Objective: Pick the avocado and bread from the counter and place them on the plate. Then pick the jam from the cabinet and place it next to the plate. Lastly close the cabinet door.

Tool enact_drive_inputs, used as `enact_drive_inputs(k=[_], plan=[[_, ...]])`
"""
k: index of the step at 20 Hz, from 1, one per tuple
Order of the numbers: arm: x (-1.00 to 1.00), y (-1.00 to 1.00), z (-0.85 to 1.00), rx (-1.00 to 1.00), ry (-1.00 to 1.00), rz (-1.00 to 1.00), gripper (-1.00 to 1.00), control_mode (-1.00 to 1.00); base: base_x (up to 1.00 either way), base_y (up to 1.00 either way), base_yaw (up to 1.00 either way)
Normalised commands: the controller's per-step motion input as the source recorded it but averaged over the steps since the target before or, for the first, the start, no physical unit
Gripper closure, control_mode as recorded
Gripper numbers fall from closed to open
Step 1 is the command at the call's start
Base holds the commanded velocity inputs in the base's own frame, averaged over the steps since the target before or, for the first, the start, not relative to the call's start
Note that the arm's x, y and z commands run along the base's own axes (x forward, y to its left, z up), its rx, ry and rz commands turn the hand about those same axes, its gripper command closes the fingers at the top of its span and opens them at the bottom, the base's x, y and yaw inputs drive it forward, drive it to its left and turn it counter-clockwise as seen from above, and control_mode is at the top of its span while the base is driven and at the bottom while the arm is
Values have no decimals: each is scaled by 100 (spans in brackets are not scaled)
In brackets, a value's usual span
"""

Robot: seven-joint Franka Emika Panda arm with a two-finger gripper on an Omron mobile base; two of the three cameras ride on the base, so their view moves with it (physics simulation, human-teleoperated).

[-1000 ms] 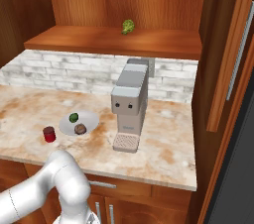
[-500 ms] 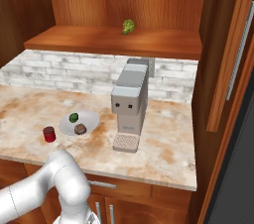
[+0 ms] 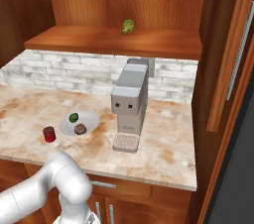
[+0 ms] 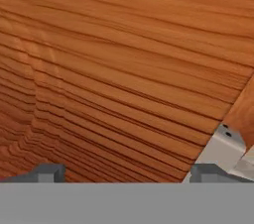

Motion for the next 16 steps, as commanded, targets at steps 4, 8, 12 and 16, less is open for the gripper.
enact_drive_inputs(k=[4,8,12,16], plan=[[0,-65,19,15,-12,20,-100,-100,0,0,0],[0,-68,17,16,-12,21,-100,-100,0,0,0],[0,-76,11,24,-11,27,-100,-100,0,0,0],[0,-79,10,28,-13,33,-100,-100,0,0,0]])
